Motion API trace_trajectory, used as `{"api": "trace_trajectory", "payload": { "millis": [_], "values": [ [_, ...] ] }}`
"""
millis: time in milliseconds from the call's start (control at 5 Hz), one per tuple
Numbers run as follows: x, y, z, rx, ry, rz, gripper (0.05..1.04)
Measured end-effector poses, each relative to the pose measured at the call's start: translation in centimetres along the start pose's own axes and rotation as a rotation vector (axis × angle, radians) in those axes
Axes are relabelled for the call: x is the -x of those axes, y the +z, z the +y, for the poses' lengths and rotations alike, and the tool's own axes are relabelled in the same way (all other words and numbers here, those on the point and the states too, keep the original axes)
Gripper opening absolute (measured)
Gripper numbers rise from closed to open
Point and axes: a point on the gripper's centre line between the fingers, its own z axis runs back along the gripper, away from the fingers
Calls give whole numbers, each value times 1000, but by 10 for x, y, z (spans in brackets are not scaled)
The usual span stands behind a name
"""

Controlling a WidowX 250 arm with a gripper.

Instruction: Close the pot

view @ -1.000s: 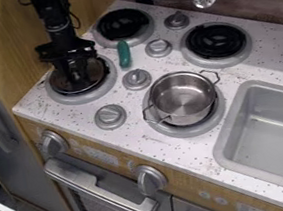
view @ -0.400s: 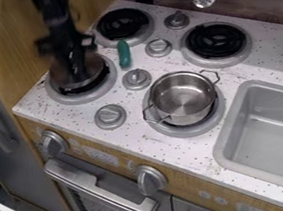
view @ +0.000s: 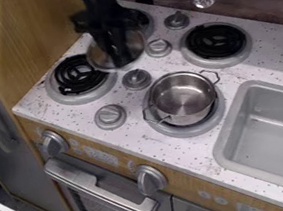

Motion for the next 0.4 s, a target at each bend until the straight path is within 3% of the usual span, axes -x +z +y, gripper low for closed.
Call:
{"api": "trace_trajectory", "payload": {
  "millis": [200, 400],
  "values": [
    [30, -12, -37, 6, -113, 56, 271],
    [49, -22, -59, 0, -181, 82, 271]
  ]
}}
